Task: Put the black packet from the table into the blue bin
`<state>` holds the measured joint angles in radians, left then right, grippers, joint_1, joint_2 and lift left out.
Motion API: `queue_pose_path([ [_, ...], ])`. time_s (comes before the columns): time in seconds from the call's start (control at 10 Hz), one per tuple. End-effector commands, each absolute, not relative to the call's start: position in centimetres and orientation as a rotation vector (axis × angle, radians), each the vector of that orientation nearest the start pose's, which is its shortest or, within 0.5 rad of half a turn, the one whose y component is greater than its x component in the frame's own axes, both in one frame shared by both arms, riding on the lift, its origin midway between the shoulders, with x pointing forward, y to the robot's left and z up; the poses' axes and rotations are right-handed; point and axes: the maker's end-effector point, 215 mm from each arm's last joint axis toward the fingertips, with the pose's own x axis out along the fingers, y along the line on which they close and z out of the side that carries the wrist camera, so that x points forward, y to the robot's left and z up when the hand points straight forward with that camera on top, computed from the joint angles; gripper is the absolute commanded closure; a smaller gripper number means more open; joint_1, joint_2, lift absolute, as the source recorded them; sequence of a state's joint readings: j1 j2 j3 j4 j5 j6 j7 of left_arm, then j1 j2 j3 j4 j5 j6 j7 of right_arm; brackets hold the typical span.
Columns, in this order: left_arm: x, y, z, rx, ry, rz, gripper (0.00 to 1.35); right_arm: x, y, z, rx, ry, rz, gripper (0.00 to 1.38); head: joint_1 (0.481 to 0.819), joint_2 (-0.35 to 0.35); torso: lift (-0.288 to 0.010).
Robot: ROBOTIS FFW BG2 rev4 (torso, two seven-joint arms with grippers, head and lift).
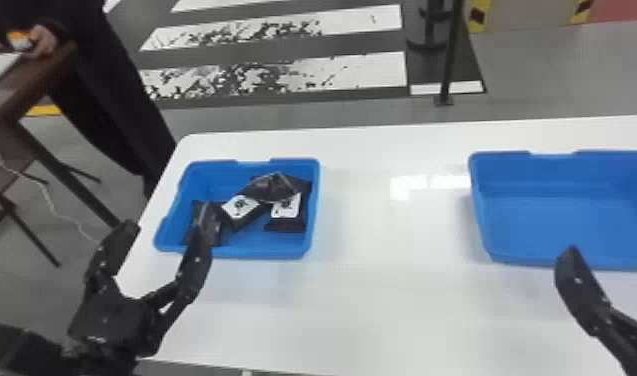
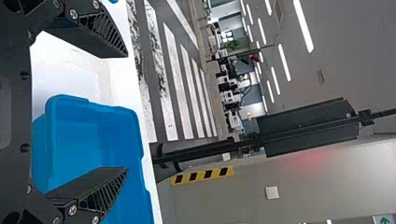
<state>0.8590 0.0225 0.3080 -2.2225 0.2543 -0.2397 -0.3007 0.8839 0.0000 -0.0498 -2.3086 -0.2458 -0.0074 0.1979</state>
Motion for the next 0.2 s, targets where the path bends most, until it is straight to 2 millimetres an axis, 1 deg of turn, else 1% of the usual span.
queue_pose_path([
  [0.0,33.28,31.68,-28.88,0.008,-0.068,-0.070,0.16,33.73,-21.05,-33.18,0.221,0.112,0.143,0.15,0.695,0.188,-0.110],
  [0.1,33.33,31.47,-28.88,0.008,-0.068,-0.076,0.16,33.81,-21.05,-33.10,0.219,0.110,0.144,0.15,0.695,0.186,-0.110],
])
